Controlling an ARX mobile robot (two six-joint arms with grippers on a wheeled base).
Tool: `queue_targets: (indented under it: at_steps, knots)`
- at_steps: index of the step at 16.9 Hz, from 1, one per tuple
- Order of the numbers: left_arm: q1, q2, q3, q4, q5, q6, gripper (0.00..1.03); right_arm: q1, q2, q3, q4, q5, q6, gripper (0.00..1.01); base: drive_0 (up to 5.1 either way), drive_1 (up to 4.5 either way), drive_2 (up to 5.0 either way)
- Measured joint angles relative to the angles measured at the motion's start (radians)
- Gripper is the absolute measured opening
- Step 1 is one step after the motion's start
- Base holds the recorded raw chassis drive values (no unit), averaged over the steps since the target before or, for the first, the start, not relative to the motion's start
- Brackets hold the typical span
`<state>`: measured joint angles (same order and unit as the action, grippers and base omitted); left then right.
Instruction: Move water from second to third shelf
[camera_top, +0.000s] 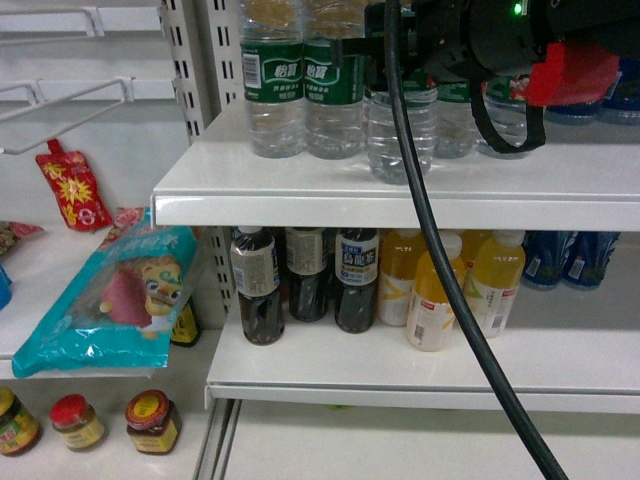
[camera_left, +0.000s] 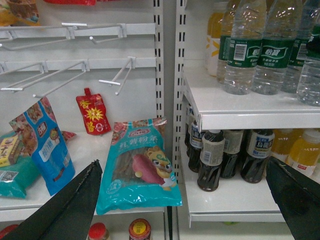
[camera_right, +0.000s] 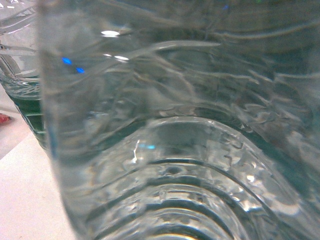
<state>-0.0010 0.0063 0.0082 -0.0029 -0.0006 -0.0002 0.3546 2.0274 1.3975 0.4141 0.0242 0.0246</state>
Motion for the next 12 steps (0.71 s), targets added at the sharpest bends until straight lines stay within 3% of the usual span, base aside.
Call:
queue_targets:
  at_steps: [7,11,12]
  knots:
    - [0.000,0.000,0.000,0.000,0.000,0.000,0.98,-0.002,-0.001,-0.015,0.013,-0.007,0.010,0.43,0.0,0.00,0.0]
    - [0.000,0.000,0.000,0.000,0.000,0.000,0.98,-0.002,-0.002,-0.019,0.008,-0.020,0.011,0.69,0.0,0.00,0.0]
    - [0.000,0.000,0.000,0.000,0.000,0.000,0.98,-0.002,-0.004,-0.022,0.008,-0.028,0.011,0.80,0.0,0.00,0.0]
